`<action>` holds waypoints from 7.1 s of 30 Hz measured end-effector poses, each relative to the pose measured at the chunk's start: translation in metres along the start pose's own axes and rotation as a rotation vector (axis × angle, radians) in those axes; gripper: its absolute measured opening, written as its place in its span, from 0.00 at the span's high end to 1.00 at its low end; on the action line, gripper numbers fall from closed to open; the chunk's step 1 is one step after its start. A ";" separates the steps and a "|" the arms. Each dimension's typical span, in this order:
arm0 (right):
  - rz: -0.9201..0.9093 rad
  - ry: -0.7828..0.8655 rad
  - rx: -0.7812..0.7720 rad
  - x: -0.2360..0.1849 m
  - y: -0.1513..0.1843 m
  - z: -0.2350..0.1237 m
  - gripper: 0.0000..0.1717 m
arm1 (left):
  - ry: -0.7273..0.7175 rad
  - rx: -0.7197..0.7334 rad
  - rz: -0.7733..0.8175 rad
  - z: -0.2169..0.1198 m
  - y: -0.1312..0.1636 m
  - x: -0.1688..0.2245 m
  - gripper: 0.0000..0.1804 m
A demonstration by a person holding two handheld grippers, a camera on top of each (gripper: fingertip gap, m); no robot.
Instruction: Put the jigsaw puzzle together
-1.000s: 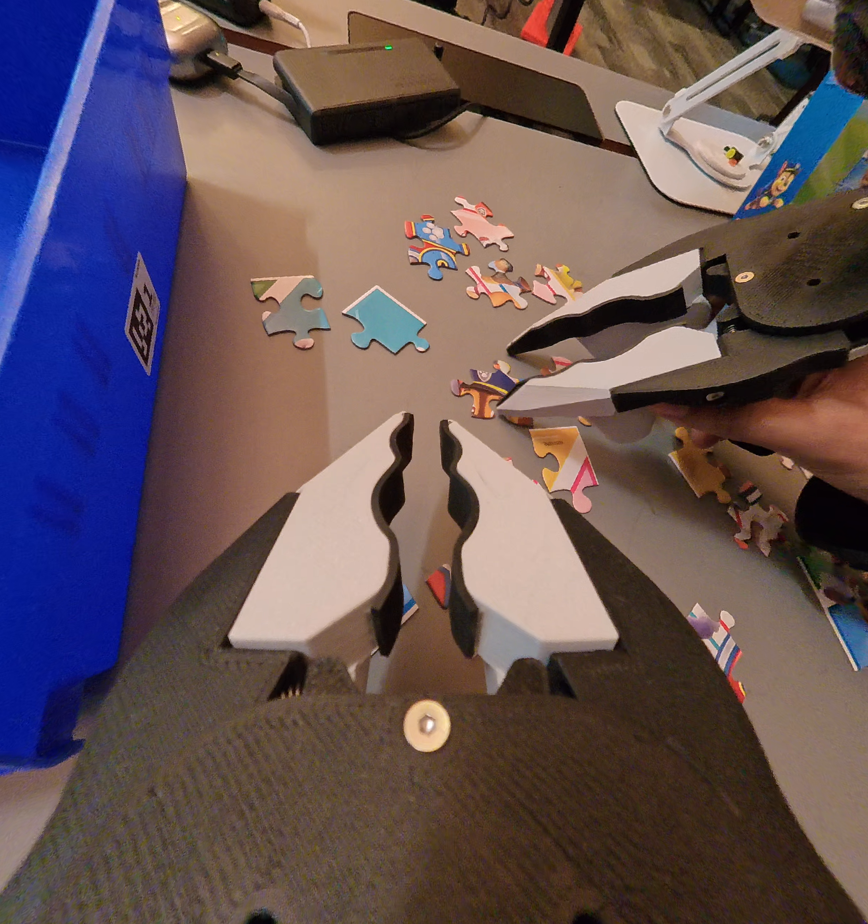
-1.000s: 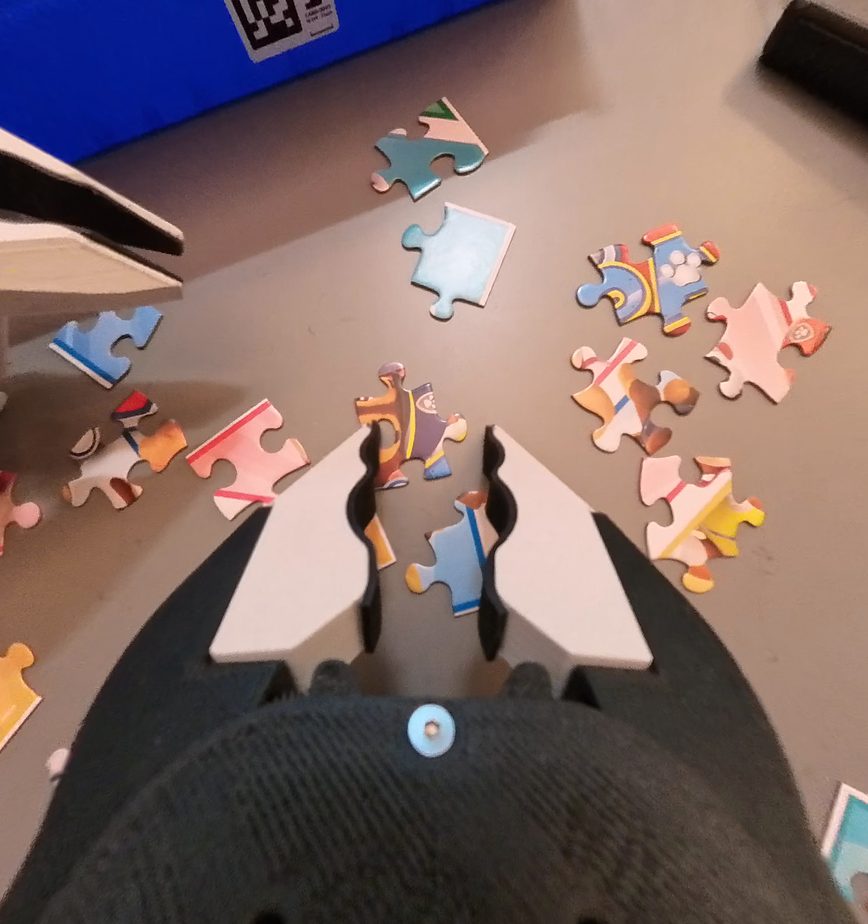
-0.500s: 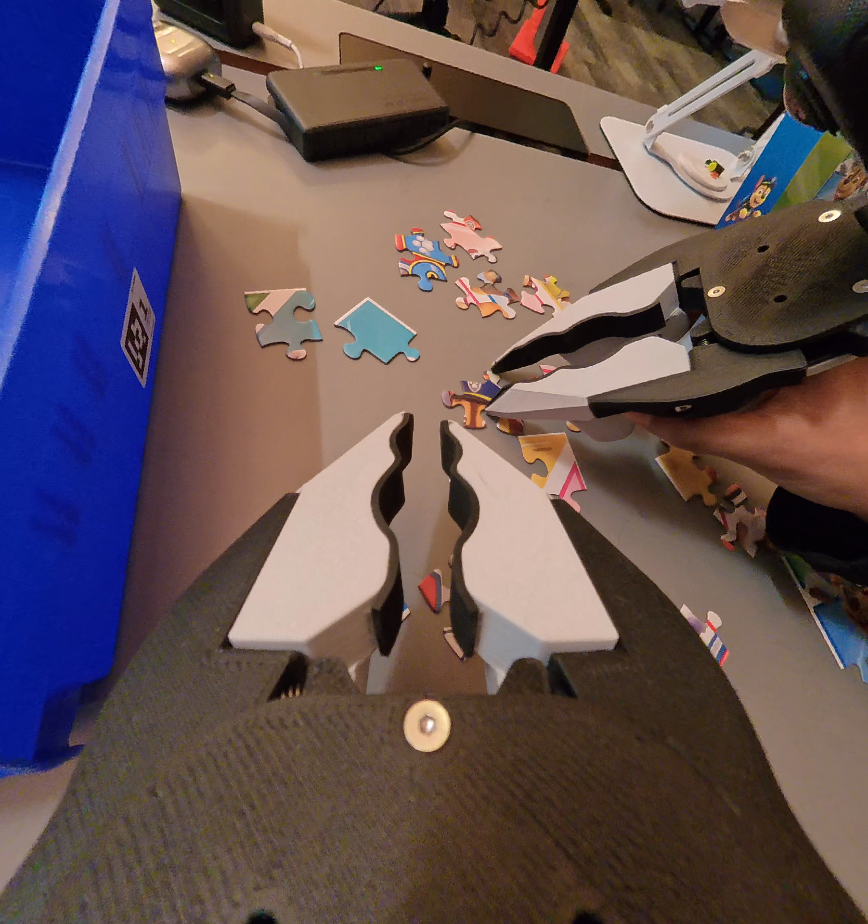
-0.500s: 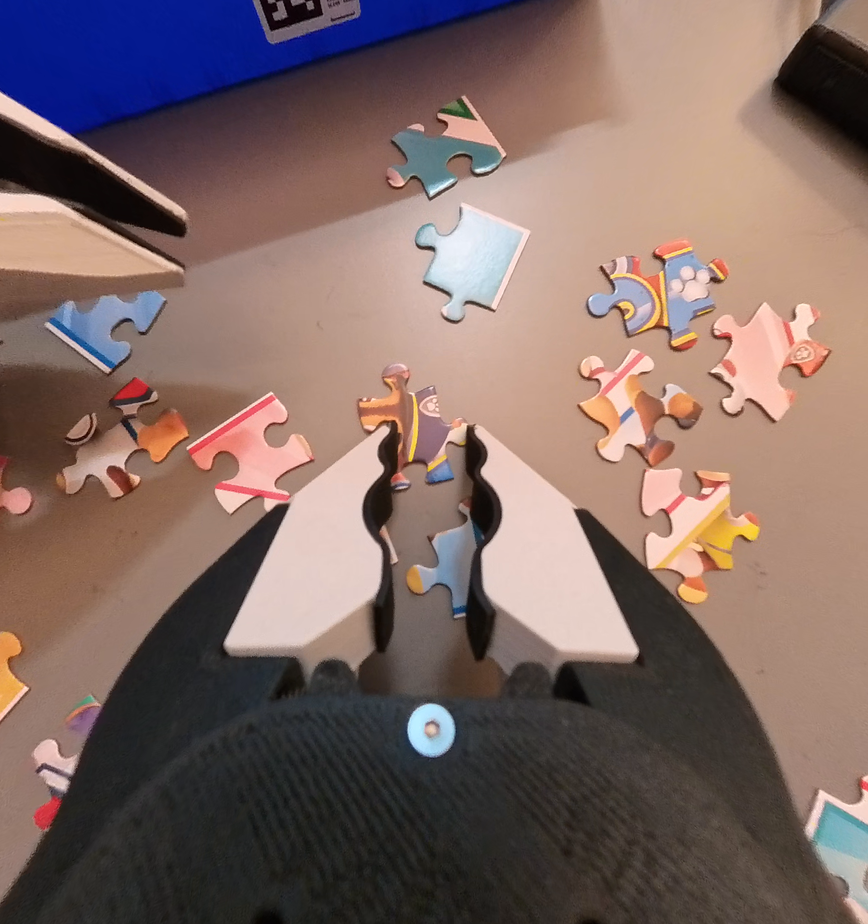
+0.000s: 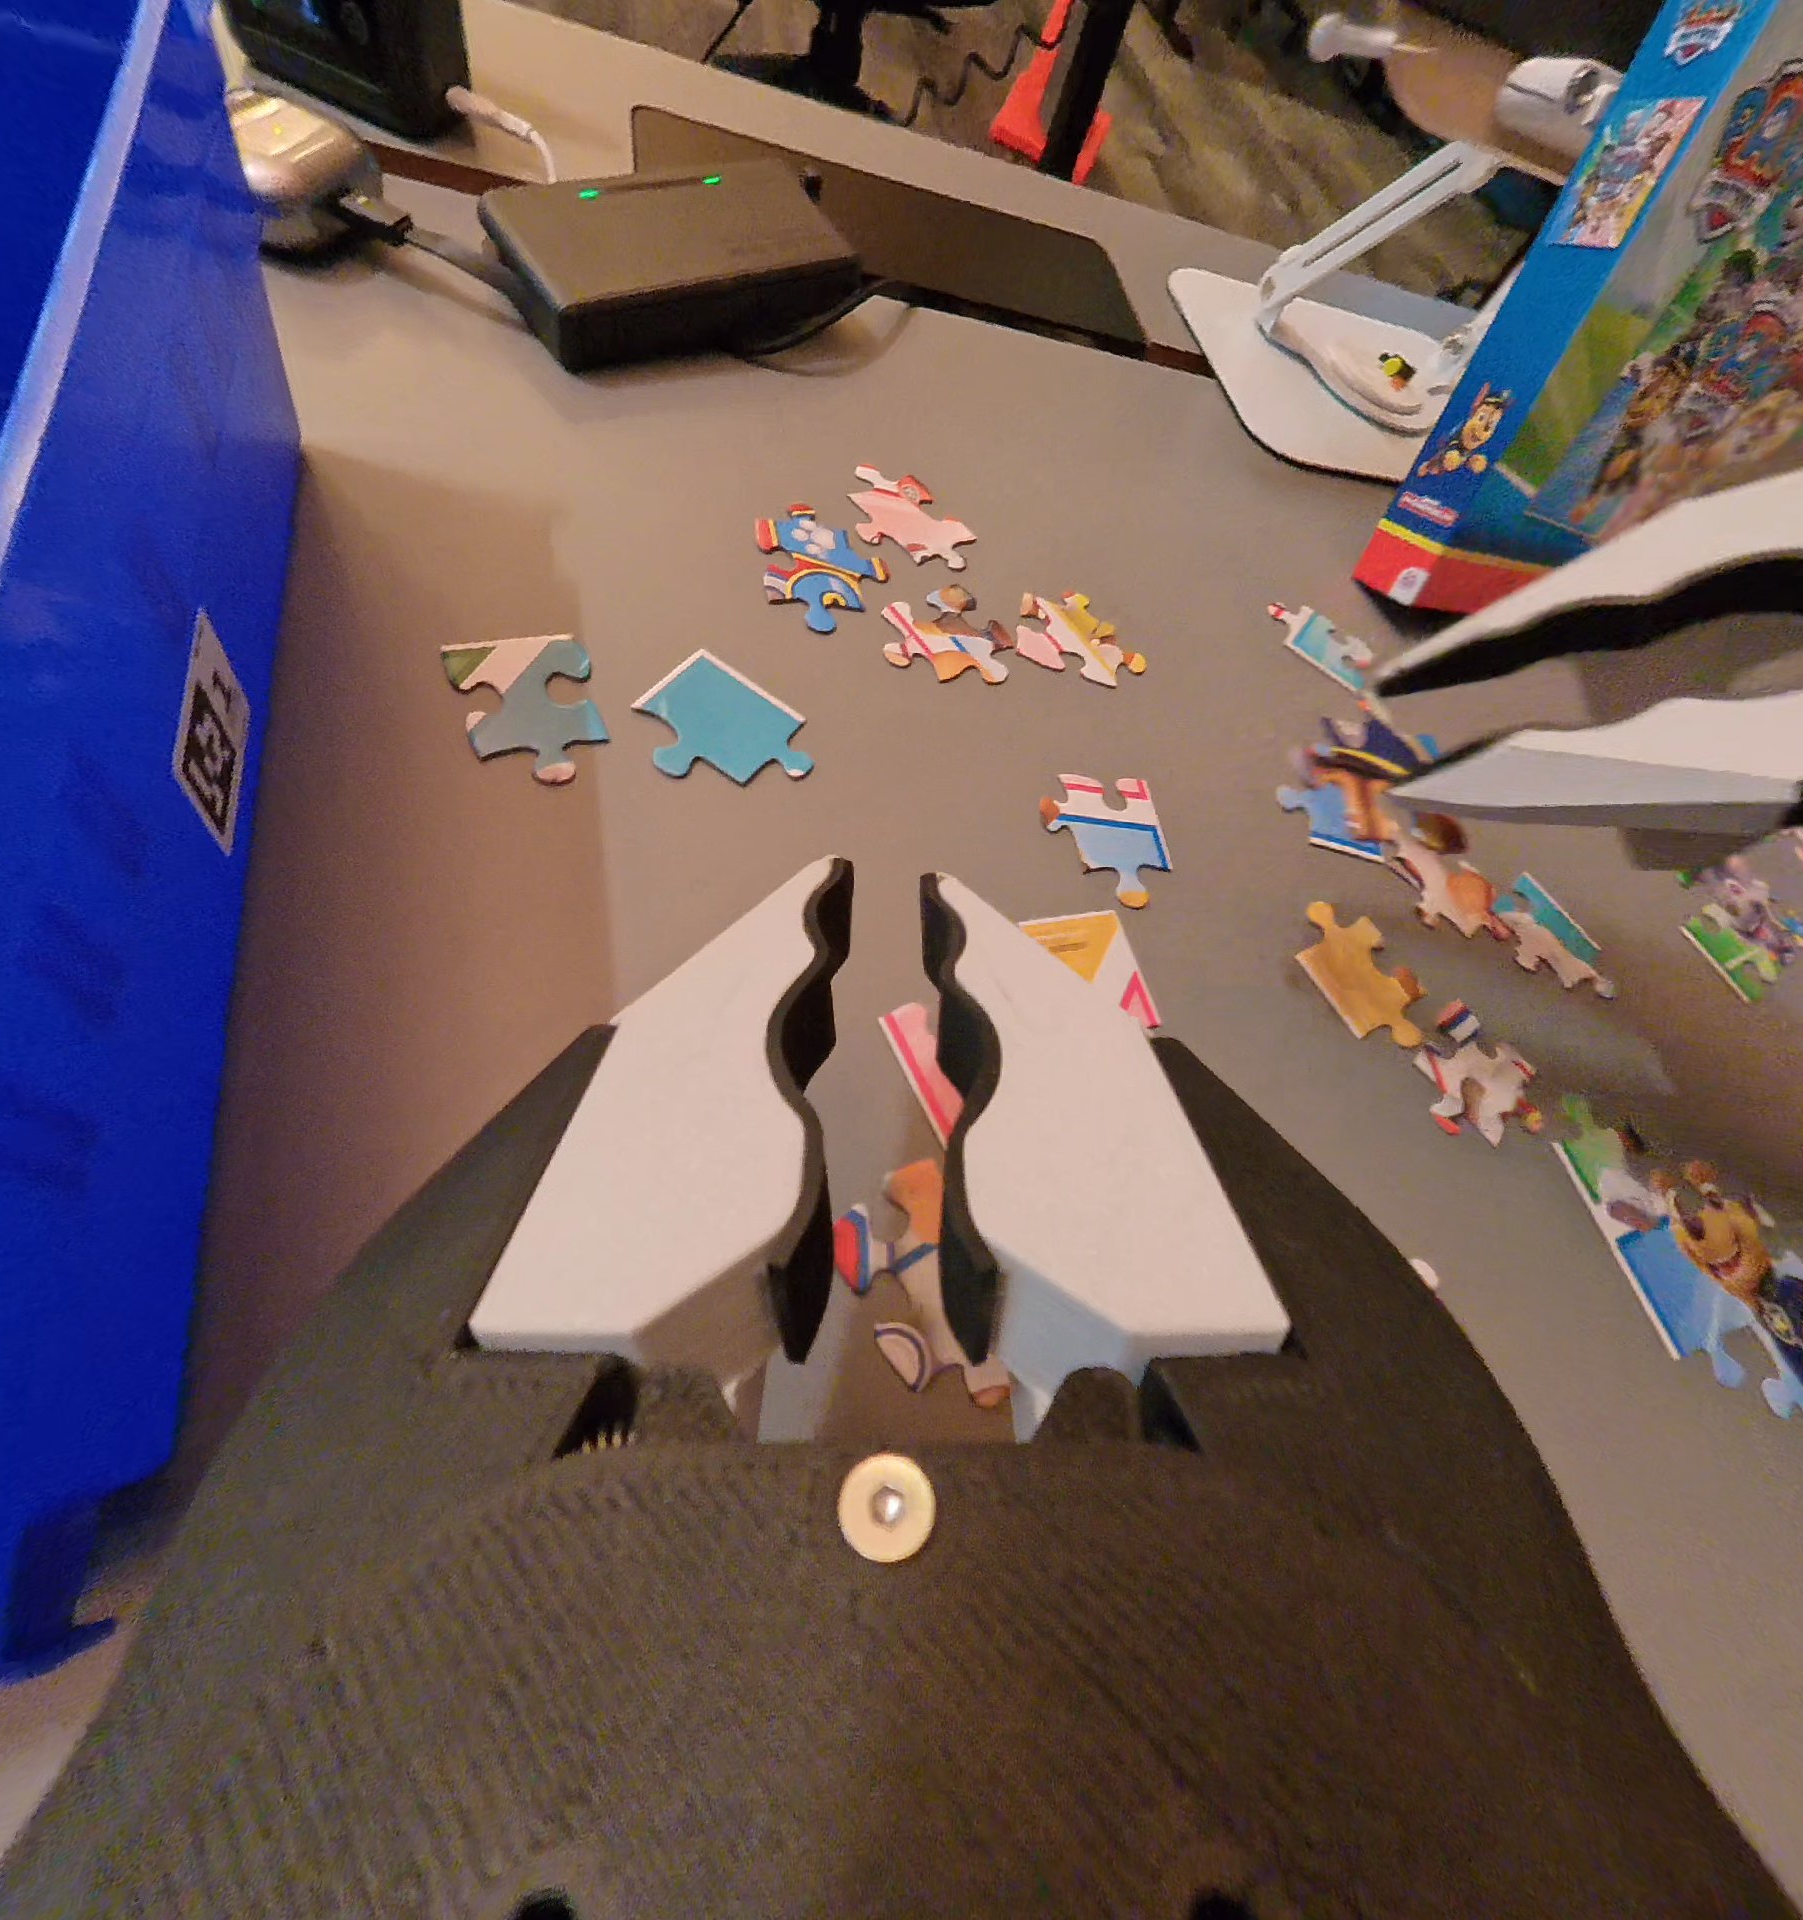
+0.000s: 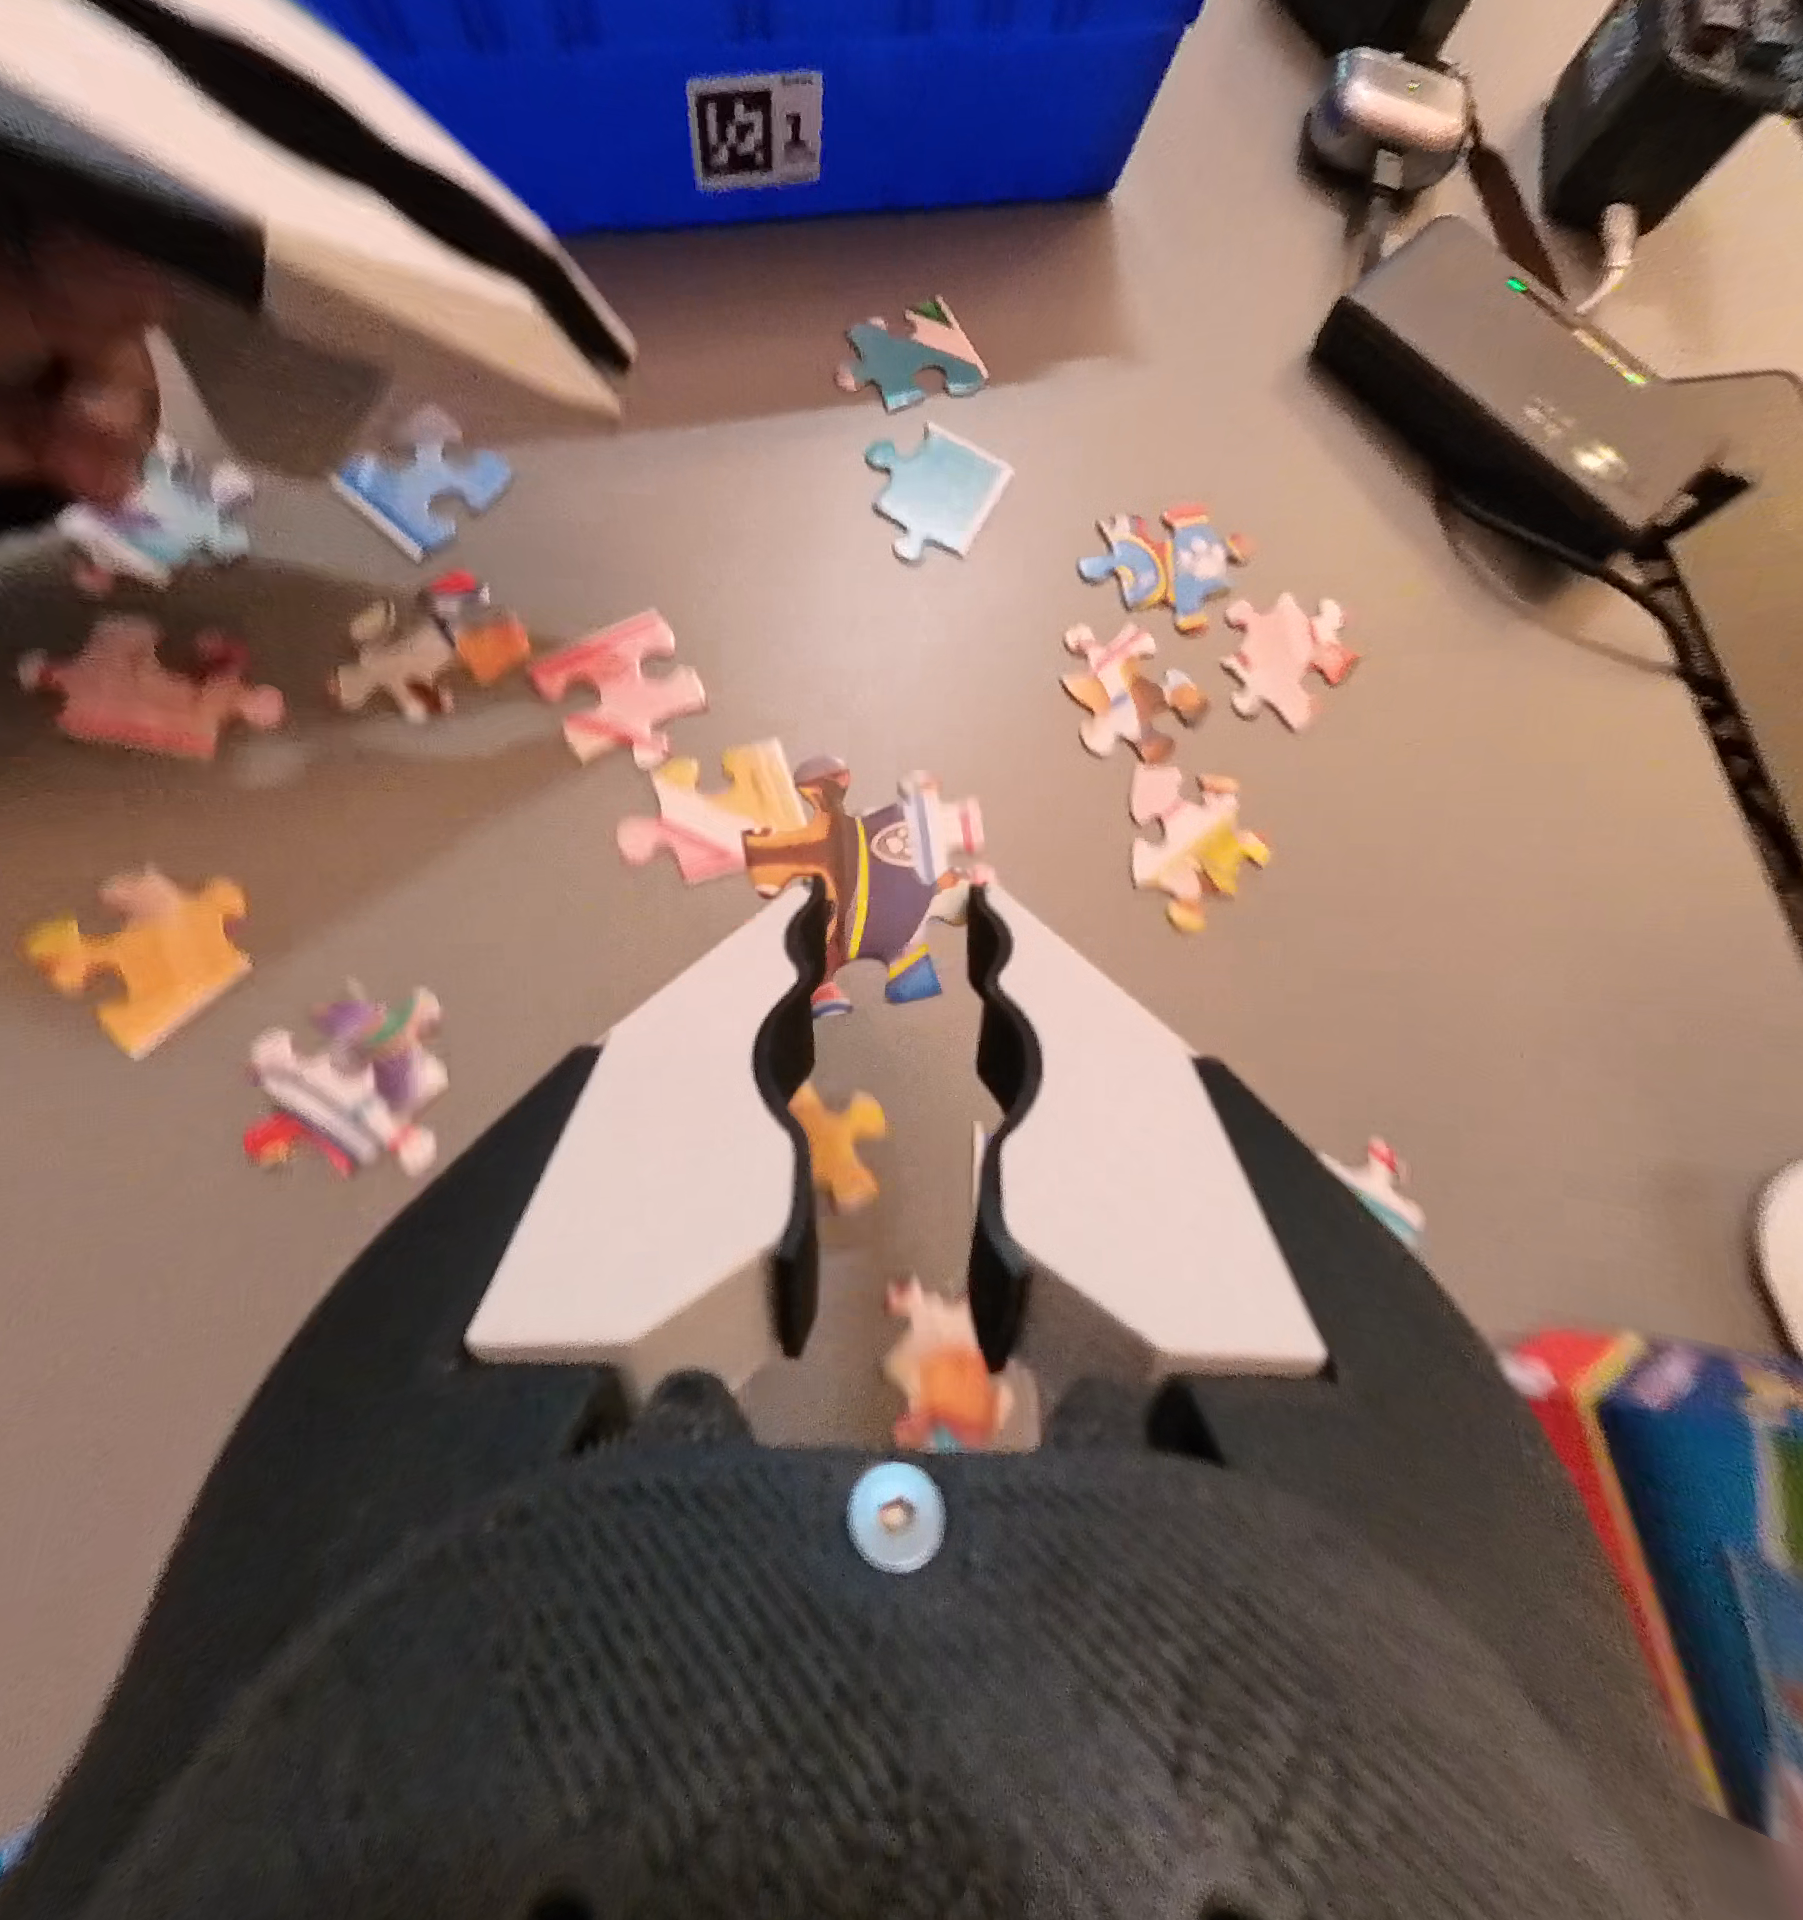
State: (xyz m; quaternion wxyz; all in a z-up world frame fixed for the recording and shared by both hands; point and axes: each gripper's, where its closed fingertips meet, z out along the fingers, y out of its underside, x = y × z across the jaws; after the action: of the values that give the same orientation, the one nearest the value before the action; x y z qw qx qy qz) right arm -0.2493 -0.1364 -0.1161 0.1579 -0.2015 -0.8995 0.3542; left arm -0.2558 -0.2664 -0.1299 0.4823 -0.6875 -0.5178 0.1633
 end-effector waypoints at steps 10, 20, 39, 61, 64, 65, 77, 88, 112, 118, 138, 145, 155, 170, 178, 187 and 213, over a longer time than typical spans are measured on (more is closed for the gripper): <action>-0.038 -0.056 -0.095 -0.031 0.129 -0.080 0.86 | 0.456 -0.281 0.303 0.018 0.054 0.131 0.80; -0.128 -0.129 -0.117 -0.058 0.160 -0.078 0.86 | 0.641 -0.470 0.546 0.032 0.111 0.230 0.96; -0.155 -0.151 -0.132 -0.061 0.158 -0.069 0.86 | 0.594 -0.523 0.538 0.042 0.122 0.216 0.98; -0.020 -0.165 -0.164 -0.038 0.163 -0.063 0.77 | 0.609 -0.518 0.517 0.042 0.122 0.216 0.98; -0.011 -0.193 -0.167 -0.043 0.163 -0.064 0.85 | 0.615 -0.517 0.509 0.042 0.122 0.216 0.98; -0.011 -0.191 -0.164 -0.044 0.163 -0.064 0.85 | 0.616 -0.517 0.508 0.042 0.122 0.216 0.98; -0.036 -0.173 -0.148 -0.048 0.161 -0.072 0.85 | 0.617 -0.517 0.509 0.042 0.122 0.217 0.98; -0.058 -0.108 -0.136 -0.048 0.157 -0.079 0.81 | 0.622 -0.518 0.498 0.042 0.122 0.217 0.98; -0.135 -0.288 -0.193 -0.053 0.164 -0.066 0.76 | 0.642 -0.514 0.480 0.042 0.122 0.217 0.98; -0.157 -0.253 -0.168 -0.057 0.163 -0.070 0.91 | 0.639 -0.515 0.481 0.042 0.122 0.217 0.98; -0.039 -0.198 -0.209 -0.032 0.167 -0.065 0.84 | 0.646 -0.515 0.472 0.042 0.122 0.217 0.98; -0.044 -0.169 -0.219 -0.030 0.165 -0.063 0.83 | 0.645 -0.515 0.472 0.042 0.122 0.217 0.98; 0.002 -0.146 -0.218 -0.033 0.164 -0.063 0.89 | 0.641 -0.516 0.474 0.042 0.122 0.217 0.98; 0.114 -0.077 -0.254 -0.045 0.177 -0.078 0.86 | 0.629 -0.519 0.484 0.042 0.122 0.217 0.97; 0.135 -0.070 -0.234 -0.046 0.176 -0.077 0.90 | 0.630 -0.519 0.483 0.041 0.122 0.217 0.98; 0.172 -0.055 -0.209 -0.049 0.176 -0.078 0.91 | 0.630 -0.519 0.484 0.041 0.122 0.217 0.97; 0.005 -0.190 -0.186 -0.031 0.179 -0.076 0.78 | 0.647 -0.521 0.464 0.041 0.122 0.216 0.98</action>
State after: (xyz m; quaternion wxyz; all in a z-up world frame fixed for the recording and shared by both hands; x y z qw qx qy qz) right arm -0.1455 0.0118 -0.1925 0.0517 -0.1828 -0.9388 0.2872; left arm -0.1287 -0.0582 -0.1919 0.3811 -0.8986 -0.1973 -0.0910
